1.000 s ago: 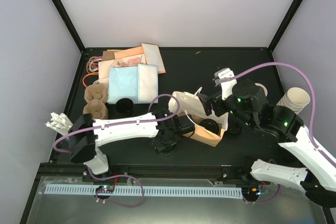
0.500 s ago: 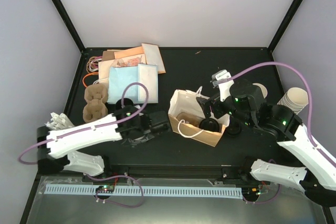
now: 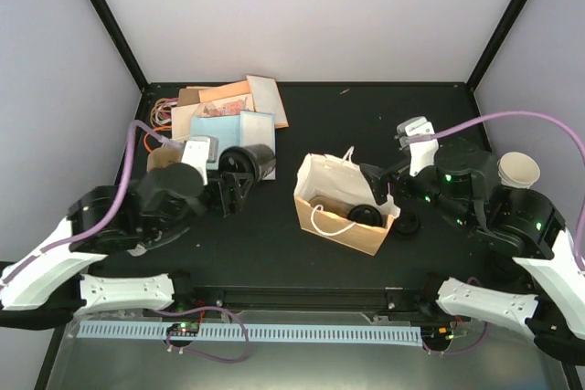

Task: Pack the takeout coffee

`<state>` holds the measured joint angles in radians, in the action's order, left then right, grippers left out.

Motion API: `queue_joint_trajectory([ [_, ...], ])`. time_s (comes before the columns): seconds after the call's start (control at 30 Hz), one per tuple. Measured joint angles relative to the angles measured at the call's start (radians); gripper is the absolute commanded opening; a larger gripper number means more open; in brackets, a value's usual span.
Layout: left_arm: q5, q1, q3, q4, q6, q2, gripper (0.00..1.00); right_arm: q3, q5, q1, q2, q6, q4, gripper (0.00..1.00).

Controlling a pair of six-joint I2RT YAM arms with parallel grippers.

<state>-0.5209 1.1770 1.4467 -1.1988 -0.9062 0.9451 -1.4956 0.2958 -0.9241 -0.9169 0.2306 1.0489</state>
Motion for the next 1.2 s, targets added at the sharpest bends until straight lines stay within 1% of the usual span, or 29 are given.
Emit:
queue_joint_trajectory([
  [0.13,0.075,0.000,0.135,0.072,0.270,0.020,0.64,-0.015,0.003,0.000,0.002,0.004,0.049,1.00],
  [0.23,0.144,-0.001,0.252,0.080,0.435,0.103,0.64,-0.018,-0.027,0.000,-0.004,0.003,0.087,0.99],
  [0.33,0.217,-0.001,0.320,0.092,0.578,0.190,0.64,-0.019,-0.056,0.000,-0.019,0.003,0.125,0.92],
  [0.43,0.262,-0.001,0.325,0.101,0.695,0.256,0.65,-0.019,-0.056,0.000,-0.046,0.010,0.150,0.87],
  [0.53,0.290,-0.001,0.325,0.101,0.798,0.295,0.64,-0.007,-0.074,0.000,-0.075,0.008,0.149,0.85],
  [0.63,0.322,-0.005,0.325,0.103,0.891,0.298,0.64,0.017,-0.085,0.000,-0.090,-0.002,0.141,0.83],
  [0.7,0.347,-0.007,0.325,0.108,0.941,0.296,0.64,0.026,-0.082,0.000,-0.108,-0.008,0.141,0.80],
  [0.97,0.397,-0.042,0.305,0.114,1.074,0.301,0.64,0.034,-0.019,0.024,-0.208,-0.007,0.117,0.75],
  [1.07,0.424,-0.069,0.305,0.114,1.102,0.318,0.65,0.037,-0.009,0.024,-0.200,-0.027,0.102,0.65],
  [1.1,0.433,-0.074,0.304,0.115,1.111,0.322,0.66,0.045,-0.009,0.024,-0.188,-0.043,0.086,0.59],
  [1.13,0.442,-0.079,0.305,0.114,1.120,0.330,0.66,0.058,-0.010,0.024,-0.172,-0.060,0.070,0.52],
  [1.2,0.456,-0.079,0.305,0.112,1.139,0.346,0.66,0.092,-0.012,0.026,-0.136,-0.098,0.034,0.27],
])
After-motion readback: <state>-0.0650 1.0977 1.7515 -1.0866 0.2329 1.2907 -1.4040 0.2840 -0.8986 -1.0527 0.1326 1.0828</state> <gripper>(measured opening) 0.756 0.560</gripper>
